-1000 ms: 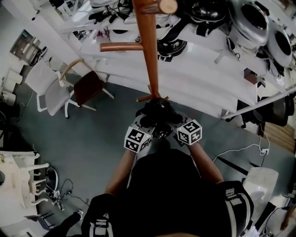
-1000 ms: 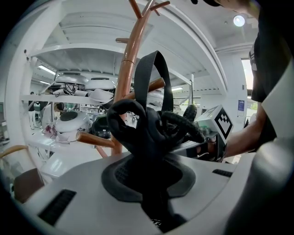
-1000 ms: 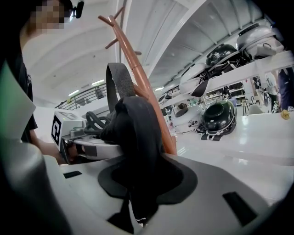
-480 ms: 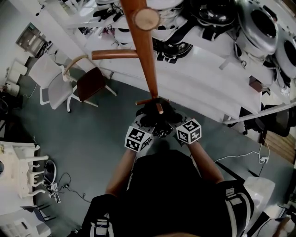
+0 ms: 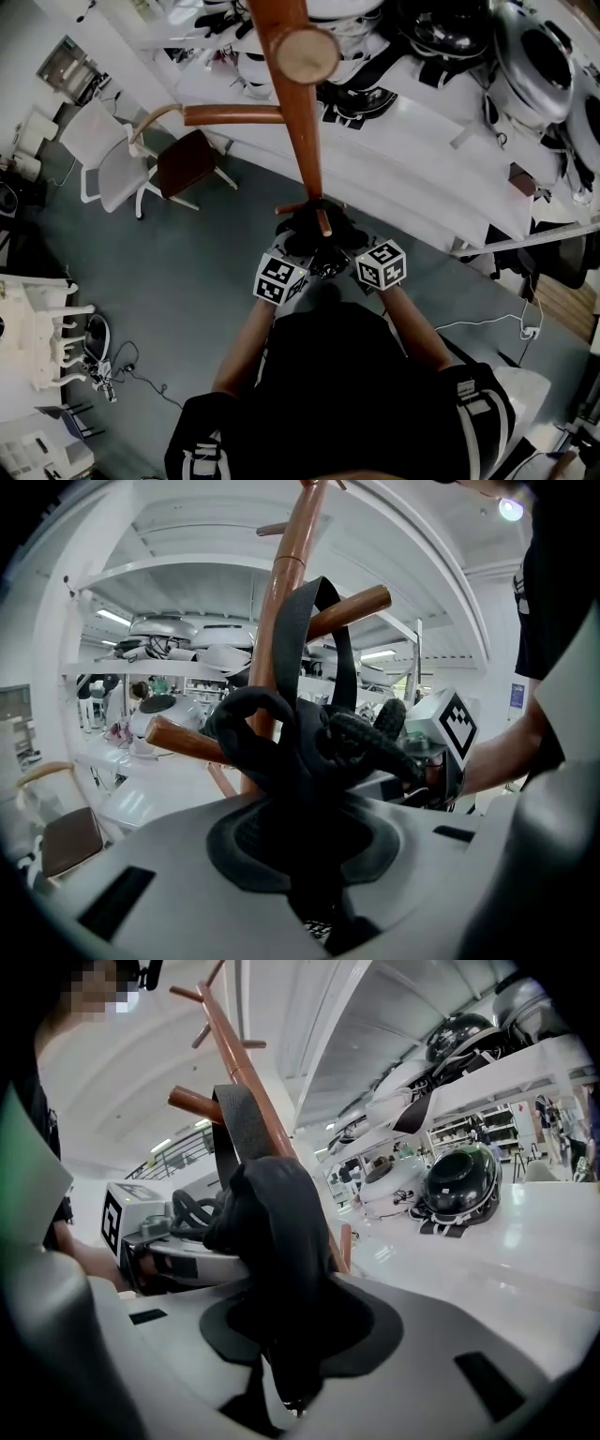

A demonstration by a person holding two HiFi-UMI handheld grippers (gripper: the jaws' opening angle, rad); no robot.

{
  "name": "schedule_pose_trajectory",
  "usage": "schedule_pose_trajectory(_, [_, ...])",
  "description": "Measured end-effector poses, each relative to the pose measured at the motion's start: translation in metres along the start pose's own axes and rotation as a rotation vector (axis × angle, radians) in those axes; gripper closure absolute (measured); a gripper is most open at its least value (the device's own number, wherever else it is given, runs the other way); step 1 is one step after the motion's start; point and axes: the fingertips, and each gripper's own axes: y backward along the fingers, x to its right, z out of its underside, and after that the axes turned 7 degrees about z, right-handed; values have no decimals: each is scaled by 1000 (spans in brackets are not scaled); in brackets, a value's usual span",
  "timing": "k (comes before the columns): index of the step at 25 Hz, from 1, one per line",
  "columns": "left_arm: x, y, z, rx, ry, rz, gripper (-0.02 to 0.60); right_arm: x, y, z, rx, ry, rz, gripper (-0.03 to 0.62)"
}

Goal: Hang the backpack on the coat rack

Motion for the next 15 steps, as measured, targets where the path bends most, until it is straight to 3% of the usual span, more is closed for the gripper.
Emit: schedule_pose_trajectory(15, [-18,-7,15,-49,17,-1,497,6,-21,12,-49,0,2,467])
